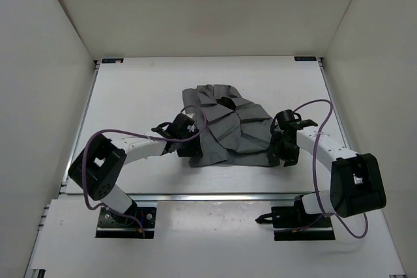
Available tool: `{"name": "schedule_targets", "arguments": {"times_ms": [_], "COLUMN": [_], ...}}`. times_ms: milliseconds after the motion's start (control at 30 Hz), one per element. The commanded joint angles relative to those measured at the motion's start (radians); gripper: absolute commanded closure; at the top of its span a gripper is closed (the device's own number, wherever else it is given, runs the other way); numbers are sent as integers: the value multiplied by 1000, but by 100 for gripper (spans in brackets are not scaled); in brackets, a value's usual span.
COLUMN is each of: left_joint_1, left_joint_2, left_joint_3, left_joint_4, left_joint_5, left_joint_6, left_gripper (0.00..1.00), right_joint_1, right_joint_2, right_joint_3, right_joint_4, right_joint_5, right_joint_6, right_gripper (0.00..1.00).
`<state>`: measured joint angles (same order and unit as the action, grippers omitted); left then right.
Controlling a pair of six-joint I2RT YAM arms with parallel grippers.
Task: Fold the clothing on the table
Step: Flatten the skirt out
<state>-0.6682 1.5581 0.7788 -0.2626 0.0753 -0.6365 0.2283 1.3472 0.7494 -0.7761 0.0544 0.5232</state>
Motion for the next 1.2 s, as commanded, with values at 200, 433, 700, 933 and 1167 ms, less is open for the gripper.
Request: {"name": "schedule_targets", "arguments": {"times_ms": [200,433,700,933,1167], "left_joint_1": [-21,83,183,294,366], "left_joint_2": [147,27,-228,-366,-184], "left_joint_3": [81,391,643,629,778], "left_joint_4": [33,-180,-432,-423,-383], "left_joint_5": [191,129,29,60,103], "left_joint_6": [27,118,121,77,100], "left_gripper": [100,100,100,100,100], "right_joint_1": [45,48,29,-59,6], "right_joint_2": [49,-66,-406,-485,-223], "right_joint_3": [13,277,435,479,596], "right_joint_4": [75,-15,92,100,184], "right_joint_5": [-91,-123,-131,-247,-249], "right_joint_6": [-17,-89,-71,-65,-118], "right_gripper": [100,100,100,100,100]}}
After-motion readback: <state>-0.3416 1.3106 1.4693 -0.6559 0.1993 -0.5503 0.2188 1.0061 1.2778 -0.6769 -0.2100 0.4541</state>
